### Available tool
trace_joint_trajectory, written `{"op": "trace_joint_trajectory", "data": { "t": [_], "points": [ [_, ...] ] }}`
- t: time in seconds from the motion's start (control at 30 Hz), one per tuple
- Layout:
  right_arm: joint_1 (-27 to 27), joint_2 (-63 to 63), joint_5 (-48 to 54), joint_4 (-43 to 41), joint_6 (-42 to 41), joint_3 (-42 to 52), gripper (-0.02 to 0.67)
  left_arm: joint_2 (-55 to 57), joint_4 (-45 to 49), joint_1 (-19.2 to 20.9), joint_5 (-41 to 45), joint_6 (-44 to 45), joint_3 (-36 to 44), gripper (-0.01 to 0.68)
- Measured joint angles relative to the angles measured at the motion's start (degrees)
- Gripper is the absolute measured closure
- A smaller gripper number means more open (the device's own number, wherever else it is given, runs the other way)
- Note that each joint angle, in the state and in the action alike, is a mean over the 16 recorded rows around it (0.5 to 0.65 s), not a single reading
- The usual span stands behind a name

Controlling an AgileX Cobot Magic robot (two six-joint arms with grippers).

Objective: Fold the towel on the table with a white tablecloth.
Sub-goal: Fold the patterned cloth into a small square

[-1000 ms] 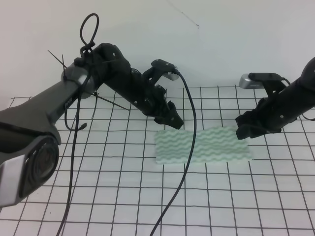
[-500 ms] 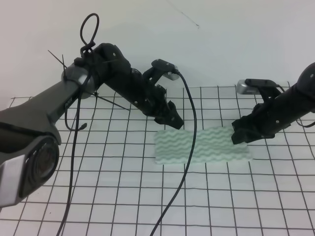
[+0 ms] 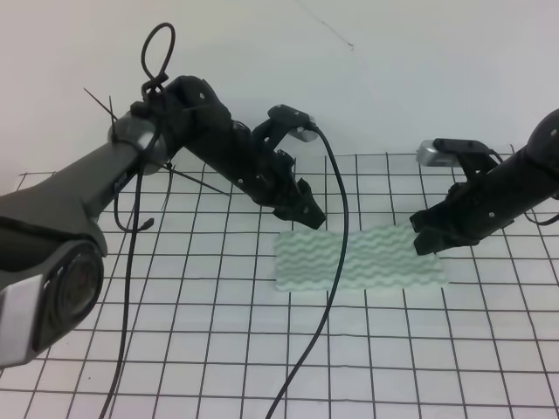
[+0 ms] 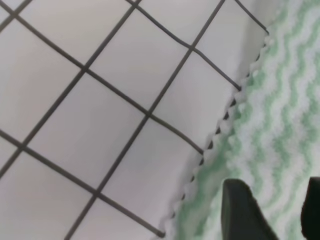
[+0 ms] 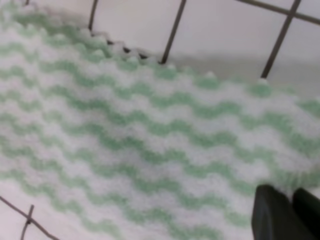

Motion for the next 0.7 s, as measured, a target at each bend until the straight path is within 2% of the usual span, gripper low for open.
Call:
{"op": "trace_joint_trajectory", "data": {
  "t": [0.13, 0.33, 0.7],
  "points": [
    [0.02, -0.68, 0.84, 0.31, 0.2, -0.63, 0.646, -1.26, -0.1, 0.25, 0.7, -0.42, 0.0, 0.418],
    [0.66, -1.61, 1.99, 0.57, 1.15, -2.59, 0.649, -4.69, -0.88, 1.49, 2.97, -1.11, 0.01, 0.417],
    [5.83, -0.79, 2.19, 0.91, 3.09, -6.88, 0.649, -13.73, -4.67, 6.92, 6.9, -1.77, 0.07, 0.417]
  ]
}}
